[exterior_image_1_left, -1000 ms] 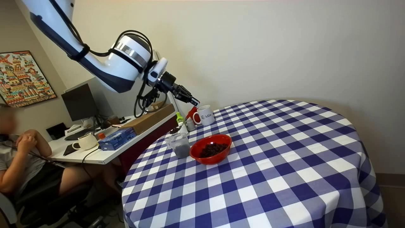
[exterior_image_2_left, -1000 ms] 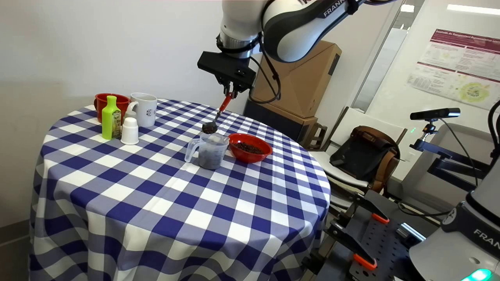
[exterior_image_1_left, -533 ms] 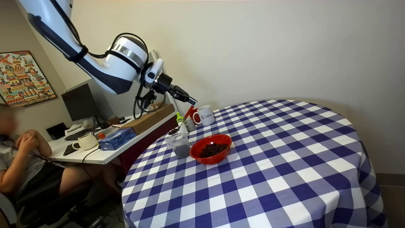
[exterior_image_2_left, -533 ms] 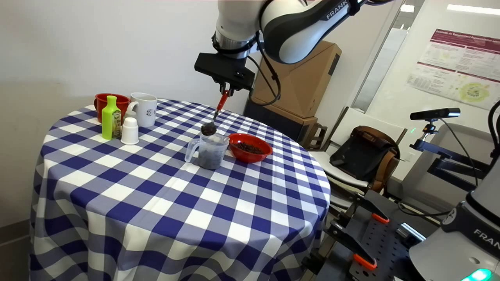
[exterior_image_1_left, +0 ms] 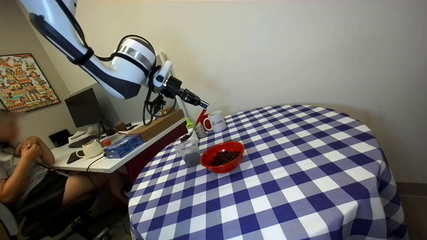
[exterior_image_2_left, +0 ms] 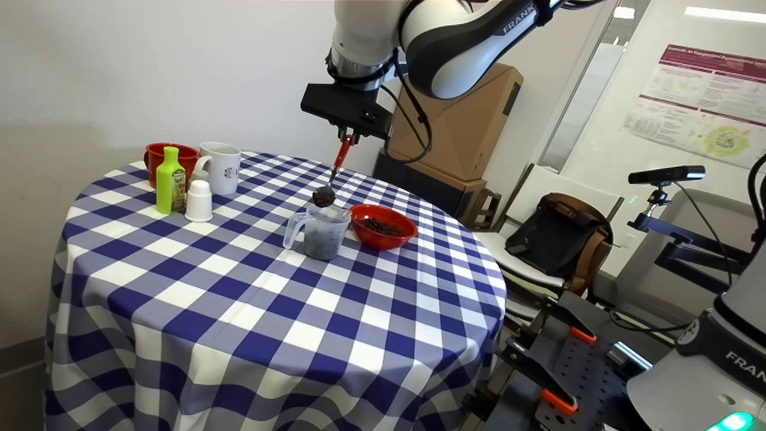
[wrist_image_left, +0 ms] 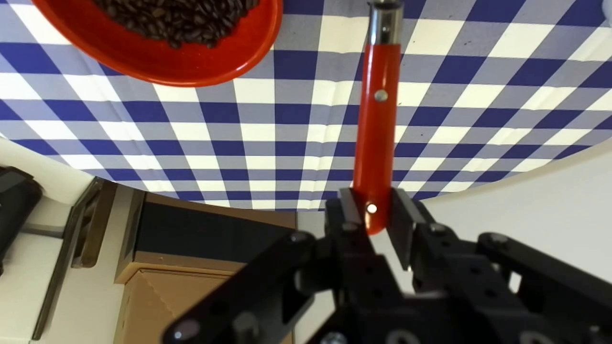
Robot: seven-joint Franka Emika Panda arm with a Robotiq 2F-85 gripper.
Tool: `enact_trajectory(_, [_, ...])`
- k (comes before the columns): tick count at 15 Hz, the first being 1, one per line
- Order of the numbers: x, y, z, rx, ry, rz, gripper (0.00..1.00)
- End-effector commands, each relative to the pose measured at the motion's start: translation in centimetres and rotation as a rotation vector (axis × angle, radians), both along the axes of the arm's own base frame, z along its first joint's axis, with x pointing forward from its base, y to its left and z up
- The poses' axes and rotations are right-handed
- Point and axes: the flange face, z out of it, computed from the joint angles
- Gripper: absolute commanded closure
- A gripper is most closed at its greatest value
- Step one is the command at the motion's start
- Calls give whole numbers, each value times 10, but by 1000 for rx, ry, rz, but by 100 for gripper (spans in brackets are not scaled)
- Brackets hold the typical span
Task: Transfer a spoonful of contents from the orange bowl to the clear jar
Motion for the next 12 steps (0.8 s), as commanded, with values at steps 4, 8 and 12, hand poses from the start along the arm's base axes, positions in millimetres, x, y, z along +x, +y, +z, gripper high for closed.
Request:
enact_trajectory(4, [-6, 10, 10, -57, -50, 46, 95])
enact_trajectory(8, [-9, 16, 11, -78, -69, 77, 95])
enact_trajectory(12, [-12, 17, 15, -97, -85, 95, 95])
